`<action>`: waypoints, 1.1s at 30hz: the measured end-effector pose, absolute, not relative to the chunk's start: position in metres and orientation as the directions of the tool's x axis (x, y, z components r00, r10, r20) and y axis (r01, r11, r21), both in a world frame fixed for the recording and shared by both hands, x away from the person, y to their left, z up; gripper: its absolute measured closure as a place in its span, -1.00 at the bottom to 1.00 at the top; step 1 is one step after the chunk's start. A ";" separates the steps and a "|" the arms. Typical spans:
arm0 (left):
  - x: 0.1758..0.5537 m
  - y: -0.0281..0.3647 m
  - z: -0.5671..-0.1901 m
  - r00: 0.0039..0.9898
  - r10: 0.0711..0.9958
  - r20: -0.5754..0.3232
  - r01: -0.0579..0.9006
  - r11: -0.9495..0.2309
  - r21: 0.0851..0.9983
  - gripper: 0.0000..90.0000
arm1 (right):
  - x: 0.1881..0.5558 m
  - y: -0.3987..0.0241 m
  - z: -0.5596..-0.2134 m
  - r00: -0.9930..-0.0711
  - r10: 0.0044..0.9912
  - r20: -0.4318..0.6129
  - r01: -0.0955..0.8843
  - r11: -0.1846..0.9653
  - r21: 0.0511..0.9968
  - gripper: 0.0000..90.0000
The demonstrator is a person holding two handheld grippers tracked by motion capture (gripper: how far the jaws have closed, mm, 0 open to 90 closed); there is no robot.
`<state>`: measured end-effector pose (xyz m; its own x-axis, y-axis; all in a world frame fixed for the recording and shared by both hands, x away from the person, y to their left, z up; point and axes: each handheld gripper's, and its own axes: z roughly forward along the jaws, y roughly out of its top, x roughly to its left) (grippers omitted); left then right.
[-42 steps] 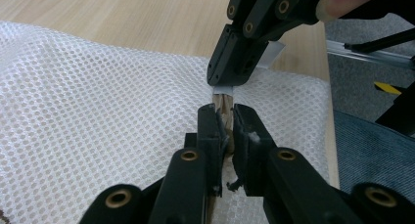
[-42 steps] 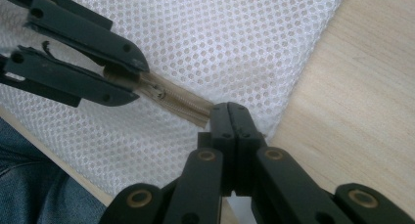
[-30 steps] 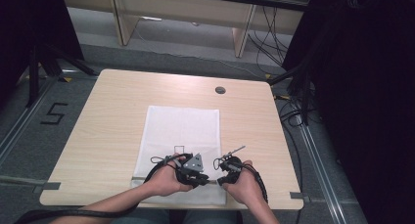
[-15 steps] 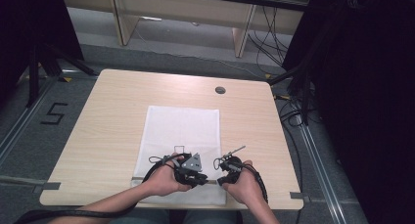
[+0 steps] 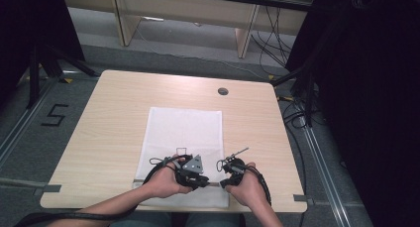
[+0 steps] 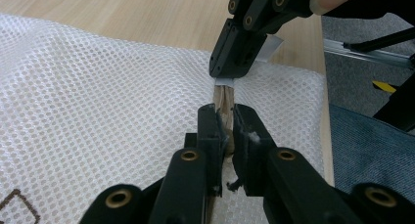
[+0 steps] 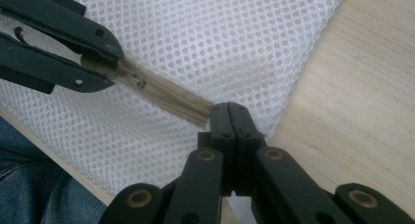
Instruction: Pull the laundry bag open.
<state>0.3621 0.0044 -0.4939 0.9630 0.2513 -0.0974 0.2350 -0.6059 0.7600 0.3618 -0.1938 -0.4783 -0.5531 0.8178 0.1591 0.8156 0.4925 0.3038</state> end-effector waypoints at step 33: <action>0.361 0.013 -0.491 0.962 0.254 -0.101 0.239 -0.607 0.758 0.82 | 0.362 -0.194 -0.479 -0.554 0.818 0.155 0.812 0.491 0.314 1.00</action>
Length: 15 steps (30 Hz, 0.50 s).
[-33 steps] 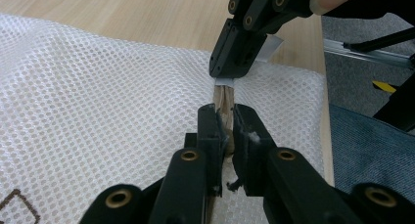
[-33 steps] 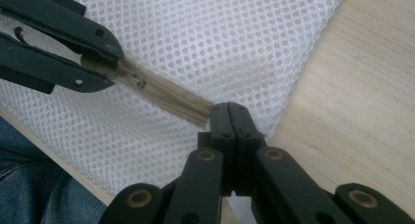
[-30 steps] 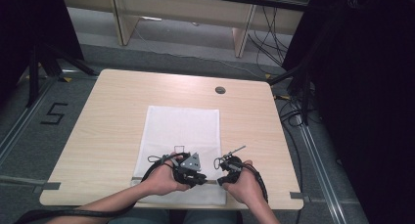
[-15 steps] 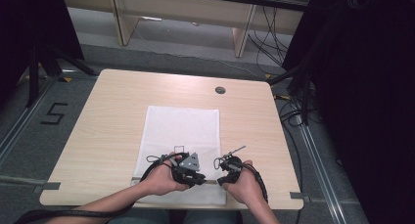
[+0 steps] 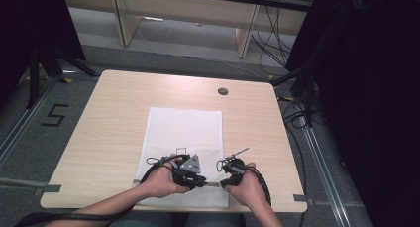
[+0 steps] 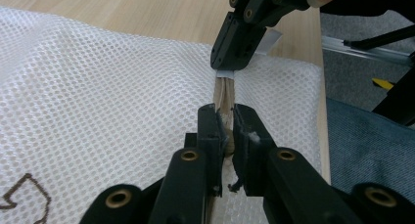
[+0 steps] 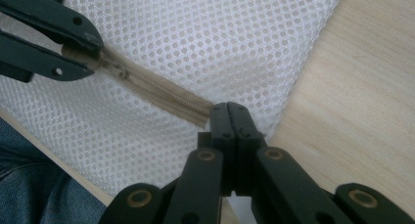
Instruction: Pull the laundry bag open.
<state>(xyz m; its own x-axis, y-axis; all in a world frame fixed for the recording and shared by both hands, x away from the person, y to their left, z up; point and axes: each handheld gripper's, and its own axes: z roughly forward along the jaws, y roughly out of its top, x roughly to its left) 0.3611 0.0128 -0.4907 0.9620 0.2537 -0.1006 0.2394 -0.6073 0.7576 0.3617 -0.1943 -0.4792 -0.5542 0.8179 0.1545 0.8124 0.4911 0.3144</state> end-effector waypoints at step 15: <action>0.360 0.019 -0.489 0.961 0.258 -0.102 0.243 -0.603 0.760 0.82 | 0.362 -0.194 -0.479 -0.551 0.820 0.157 0.815 0.489 0.310 1.00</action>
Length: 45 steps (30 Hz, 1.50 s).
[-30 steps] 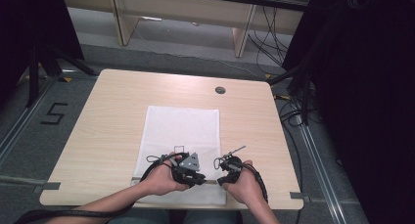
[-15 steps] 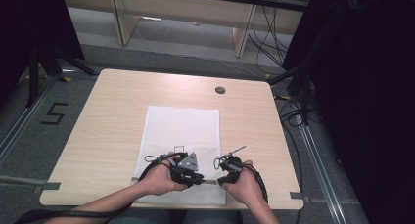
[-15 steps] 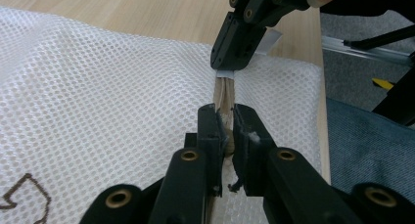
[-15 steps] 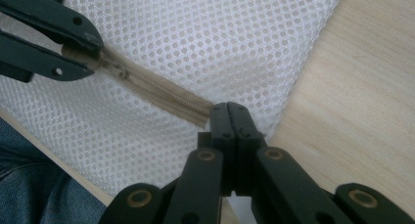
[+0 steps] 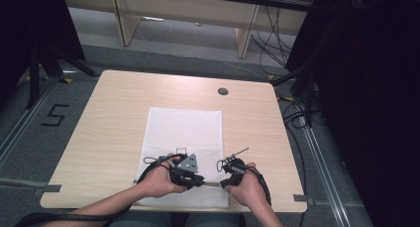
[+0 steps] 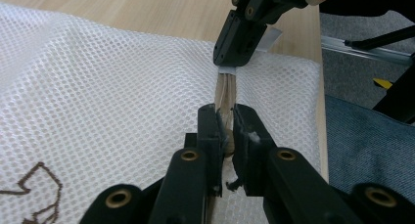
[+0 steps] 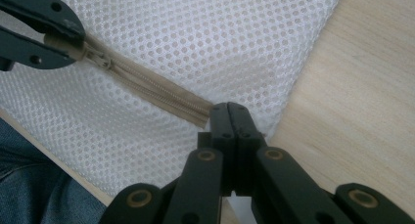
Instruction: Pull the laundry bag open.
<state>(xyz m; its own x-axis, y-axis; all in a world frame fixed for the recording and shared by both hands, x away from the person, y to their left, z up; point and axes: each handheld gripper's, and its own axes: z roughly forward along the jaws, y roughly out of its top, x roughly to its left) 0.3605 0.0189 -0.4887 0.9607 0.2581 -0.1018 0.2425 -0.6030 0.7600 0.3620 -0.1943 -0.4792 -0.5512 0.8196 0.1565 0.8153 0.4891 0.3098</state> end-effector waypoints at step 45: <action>0.359 0.033 -0.485 0.960 0.268 -0.087 0.239 -0.613 0.753 0.82 | 0.361 -0.194 -0.479 -0.543 0.825 0.156 0.821 0.483 0.304 1.00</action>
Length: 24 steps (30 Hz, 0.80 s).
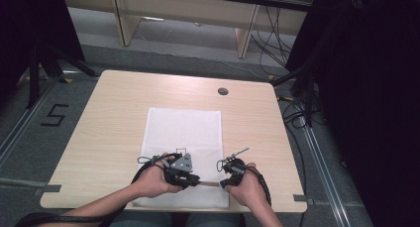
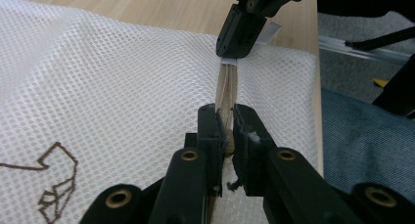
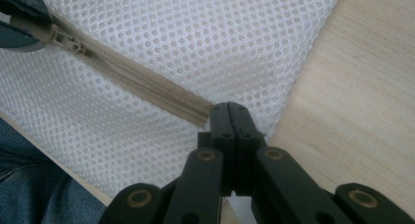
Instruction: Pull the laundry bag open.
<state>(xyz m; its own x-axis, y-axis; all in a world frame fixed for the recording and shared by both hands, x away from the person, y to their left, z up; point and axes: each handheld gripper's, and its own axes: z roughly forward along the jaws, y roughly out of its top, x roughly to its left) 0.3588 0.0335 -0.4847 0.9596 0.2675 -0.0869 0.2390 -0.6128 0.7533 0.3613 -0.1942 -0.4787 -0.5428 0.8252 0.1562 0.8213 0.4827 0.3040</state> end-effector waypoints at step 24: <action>0.358 0.045 -0.483 0.956 0.276 -0.101 0.253 -0.598 0.760 0.82 | 0.361 -0.193 -0.479 -0.551 0.822 0.147 0.815 0.490 0.310 1.00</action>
<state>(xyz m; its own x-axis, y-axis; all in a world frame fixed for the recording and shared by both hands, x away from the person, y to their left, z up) 0.3582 0.0446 -0.4831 0.9559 0.2758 -0.1013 0.2531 -0.5980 0.7605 0.3611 -0.1934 -0.4790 -0.5505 0.8217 0.1472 0.8146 0.4902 0.3101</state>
